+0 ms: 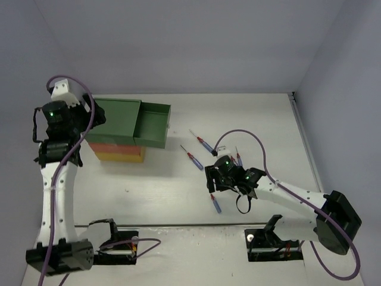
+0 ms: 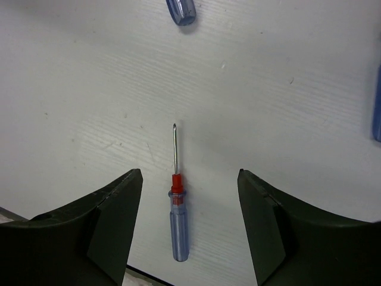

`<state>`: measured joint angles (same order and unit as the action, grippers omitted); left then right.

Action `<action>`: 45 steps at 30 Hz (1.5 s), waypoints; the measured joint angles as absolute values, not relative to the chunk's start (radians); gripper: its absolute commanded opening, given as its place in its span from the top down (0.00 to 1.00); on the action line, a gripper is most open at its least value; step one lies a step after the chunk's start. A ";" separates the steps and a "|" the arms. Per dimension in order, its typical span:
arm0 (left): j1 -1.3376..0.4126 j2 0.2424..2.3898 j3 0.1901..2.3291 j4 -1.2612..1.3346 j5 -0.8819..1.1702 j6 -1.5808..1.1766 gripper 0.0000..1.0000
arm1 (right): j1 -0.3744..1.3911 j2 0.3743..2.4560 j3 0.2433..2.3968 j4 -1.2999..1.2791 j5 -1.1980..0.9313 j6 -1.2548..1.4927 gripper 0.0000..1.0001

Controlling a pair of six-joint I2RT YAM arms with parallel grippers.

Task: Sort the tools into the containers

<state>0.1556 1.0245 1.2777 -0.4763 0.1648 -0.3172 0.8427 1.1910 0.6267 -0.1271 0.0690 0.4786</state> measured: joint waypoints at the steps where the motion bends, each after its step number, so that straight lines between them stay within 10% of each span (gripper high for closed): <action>1: 0.148 0.974 1.254 -0.495 0.153 -0.313 0.26 | 0.850 1.191 0.620 -0.126 0.074 0.491 0.44; 12: 0.097 0.607 1.036 -0.691 0.126 -0.308 0.26 | 0.955 1.258 0.551 -0.117 0.117 0.597 0.55; 18: 0.062 0.563 0.919 -0.745 0.137 -0.328 0.26 | 0.984 1.308 0.549 -0.096 0.133 0.635 0.91; 27: 0.048 0.534 0.881 -0.737 0.137 -0.334 0.26 | 0.990 1.291 0.599 -0.123 0.155 0.637 1.00; 45: 0.039 0.464 0.806 -0.699 0.141 -0.336 0.26 | 0.858 1.836 1.837 -0.094 0.156 0.447 0.91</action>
